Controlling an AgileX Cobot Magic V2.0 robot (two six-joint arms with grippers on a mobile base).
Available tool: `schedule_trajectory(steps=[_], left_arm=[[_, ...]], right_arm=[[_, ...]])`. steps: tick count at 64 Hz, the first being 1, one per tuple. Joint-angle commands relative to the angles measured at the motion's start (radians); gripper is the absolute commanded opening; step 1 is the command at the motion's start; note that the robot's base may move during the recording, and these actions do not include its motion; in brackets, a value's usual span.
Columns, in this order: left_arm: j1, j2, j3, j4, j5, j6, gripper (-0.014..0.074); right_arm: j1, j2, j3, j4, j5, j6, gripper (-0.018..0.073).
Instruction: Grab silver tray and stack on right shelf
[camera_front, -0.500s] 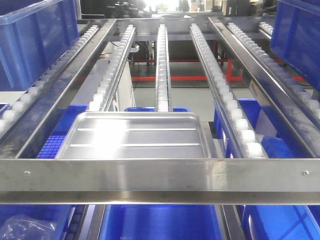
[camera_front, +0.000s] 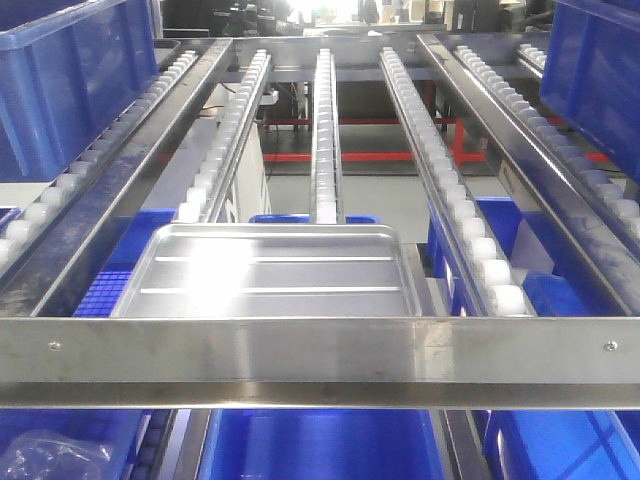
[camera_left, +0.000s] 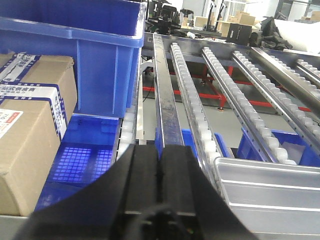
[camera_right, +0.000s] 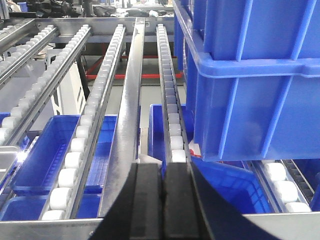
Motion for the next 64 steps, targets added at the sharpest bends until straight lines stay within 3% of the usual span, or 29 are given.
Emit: schedule_trajectory(steps=[1, 22, 31, 43, 55, 64], left_arm=[[-0.005, -0.017, 0.017, -0.006, -0.091, -0.002, -0.0101], [-0.005, -0.017, 0.017, -0.011, -0.108, -0.002, -0.0101], [-0.005, -0.005, -0.041, -0.016, -0.21, -0.002, -0.0101], [-0.005, 0.108, -0.371, 0.127, 0.042, -0.002, -0.01], [-0.005, 0.359, -0.662, 0.081, 0.307, -0.002, -0.0099], [-0.005, 0.536, -0.756, 0.077, 0.373, -0.002, -0.0088]], right_arm=[[-0.005, -0.021, -0.018, 0.0, -0.089, -0.007, 0.0048], [-0.005, -0.021, -0.018, 0.0, -0.164, -0.007, 0.0048], [-0.005, -0.021, -0.051, 0.0, -0.286, -0.006, 0.0048], [-0.004, 0.062, -0.339, 0.0, -0.166, -0.006, 0.0048], [0.004, 0.296, -0.562, 0.003, 0.017, -0.006, 0.0061], [0.071, 0.428, -0.611, 0.029, 0.079, -0.006, 0.0188]])
